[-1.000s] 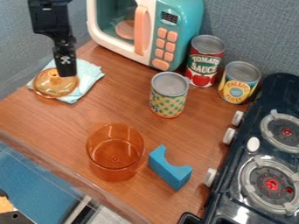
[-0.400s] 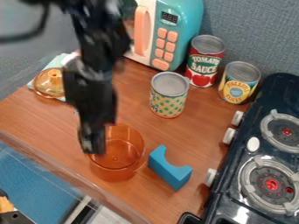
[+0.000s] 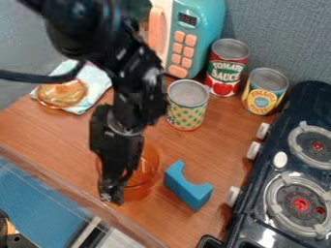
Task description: Move the orange pot to the bottom left corner of the table
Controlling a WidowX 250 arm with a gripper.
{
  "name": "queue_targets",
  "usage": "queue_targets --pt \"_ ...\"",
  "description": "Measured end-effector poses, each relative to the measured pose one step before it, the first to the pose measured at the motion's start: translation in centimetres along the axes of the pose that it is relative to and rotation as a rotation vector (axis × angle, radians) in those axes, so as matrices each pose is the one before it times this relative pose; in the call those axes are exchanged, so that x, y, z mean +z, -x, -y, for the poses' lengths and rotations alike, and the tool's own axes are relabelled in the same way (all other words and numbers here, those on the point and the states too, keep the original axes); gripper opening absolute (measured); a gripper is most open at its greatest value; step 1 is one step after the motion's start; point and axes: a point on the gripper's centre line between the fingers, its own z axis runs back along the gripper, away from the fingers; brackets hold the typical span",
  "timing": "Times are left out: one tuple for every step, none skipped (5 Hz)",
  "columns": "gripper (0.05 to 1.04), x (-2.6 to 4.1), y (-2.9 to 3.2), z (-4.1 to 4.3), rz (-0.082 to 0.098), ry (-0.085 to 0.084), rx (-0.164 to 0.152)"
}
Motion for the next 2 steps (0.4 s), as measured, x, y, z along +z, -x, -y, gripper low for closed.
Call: queue_targets --pt "0.955 -1.806 0.636 0.724 0.0065 -0.0234 -0.0187" --pt "0.666 -1.263 -0.392 0.777 0.0162 0.0010 0.0430"
